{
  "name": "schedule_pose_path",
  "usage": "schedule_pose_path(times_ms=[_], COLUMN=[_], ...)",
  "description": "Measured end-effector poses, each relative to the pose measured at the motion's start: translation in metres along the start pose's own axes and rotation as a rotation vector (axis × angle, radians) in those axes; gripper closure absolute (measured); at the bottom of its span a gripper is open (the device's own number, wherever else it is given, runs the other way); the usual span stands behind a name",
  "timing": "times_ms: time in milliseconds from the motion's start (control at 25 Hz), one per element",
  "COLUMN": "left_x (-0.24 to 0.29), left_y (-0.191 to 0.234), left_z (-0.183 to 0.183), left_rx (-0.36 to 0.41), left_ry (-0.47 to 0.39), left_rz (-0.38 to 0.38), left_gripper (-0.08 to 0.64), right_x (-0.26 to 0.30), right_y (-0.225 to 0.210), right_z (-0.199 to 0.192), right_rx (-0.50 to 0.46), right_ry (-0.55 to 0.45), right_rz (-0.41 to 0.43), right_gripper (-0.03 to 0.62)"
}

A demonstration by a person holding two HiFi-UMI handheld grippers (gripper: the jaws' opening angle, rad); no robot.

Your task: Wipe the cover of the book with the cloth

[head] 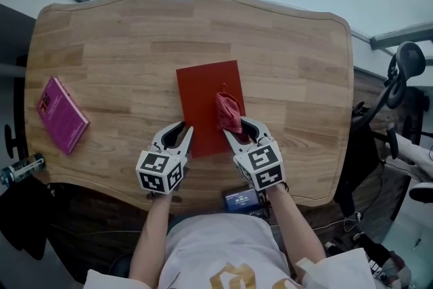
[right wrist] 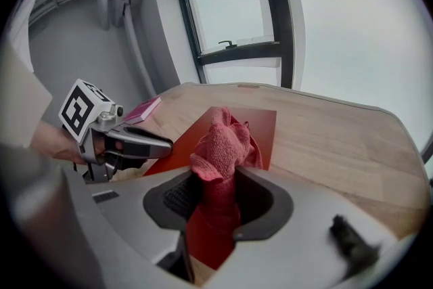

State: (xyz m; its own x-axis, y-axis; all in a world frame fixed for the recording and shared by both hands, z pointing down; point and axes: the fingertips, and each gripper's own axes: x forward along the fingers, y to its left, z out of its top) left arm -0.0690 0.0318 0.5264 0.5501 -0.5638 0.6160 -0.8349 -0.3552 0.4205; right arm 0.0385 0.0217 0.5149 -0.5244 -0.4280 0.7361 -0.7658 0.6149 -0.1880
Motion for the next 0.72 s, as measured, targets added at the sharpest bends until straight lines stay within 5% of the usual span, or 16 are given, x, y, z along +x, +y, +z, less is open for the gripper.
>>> schedule_pose_path(times_ms=[720], left_x=[0.0], left_y=[-0.002], left_z=[0.001], left_rx=[0.044], left_ry=[0.013], left_rz=[0.013], left_gripper=[0.466], right_x=[0.019], right_y=[-0.023], right_z=[0.028], right_rx=[0.029], right_ry=[-0.033], right_rz=[-0.018], right_gripper=[0.449])
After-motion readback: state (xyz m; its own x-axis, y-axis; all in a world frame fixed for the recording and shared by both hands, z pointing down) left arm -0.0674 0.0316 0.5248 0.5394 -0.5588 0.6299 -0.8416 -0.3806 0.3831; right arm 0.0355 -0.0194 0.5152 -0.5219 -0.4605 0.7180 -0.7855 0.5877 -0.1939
